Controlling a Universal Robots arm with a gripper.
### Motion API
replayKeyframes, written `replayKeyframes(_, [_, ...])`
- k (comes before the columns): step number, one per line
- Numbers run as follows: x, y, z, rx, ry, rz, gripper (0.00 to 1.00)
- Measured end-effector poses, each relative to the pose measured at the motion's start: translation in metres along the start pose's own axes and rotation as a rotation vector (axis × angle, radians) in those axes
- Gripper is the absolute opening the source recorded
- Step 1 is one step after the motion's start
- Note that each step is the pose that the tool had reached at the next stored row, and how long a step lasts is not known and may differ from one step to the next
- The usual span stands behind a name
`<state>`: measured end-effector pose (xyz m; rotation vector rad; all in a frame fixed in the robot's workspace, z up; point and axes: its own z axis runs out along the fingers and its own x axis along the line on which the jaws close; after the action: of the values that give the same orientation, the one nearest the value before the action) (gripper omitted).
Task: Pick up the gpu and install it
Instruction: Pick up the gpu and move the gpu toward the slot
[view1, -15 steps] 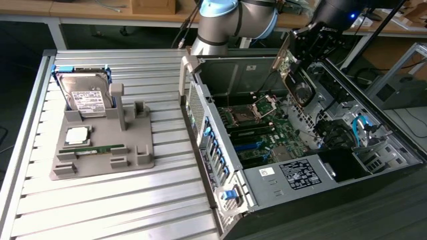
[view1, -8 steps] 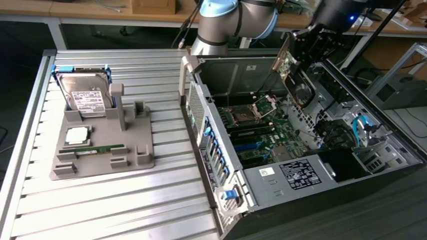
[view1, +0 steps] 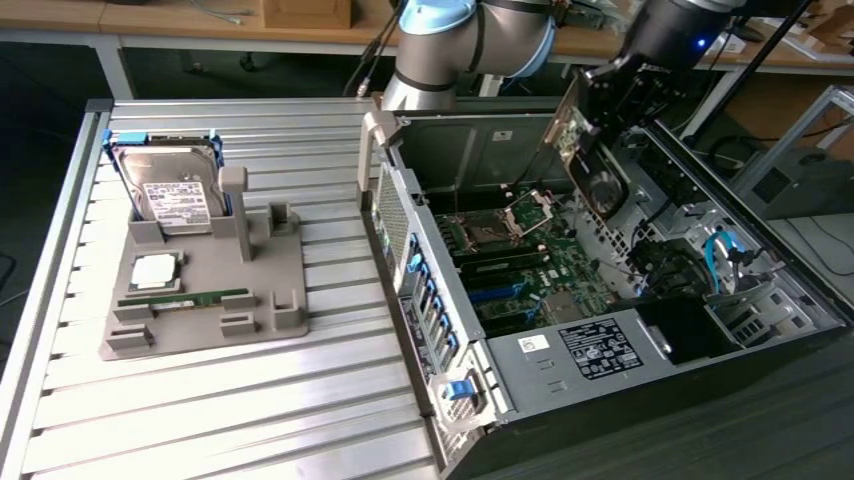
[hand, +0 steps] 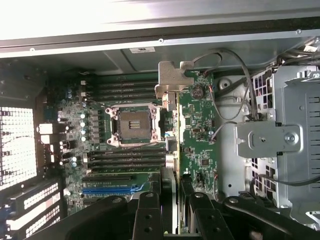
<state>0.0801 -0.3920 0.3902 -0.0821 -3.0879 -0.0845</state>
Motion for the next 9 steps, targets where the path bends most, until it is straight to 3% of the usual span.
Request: replayKeyframes(9, [-0.0018, -0.0002, 0.0059, 0.0001, 0.0001, -0.003, 0.27])
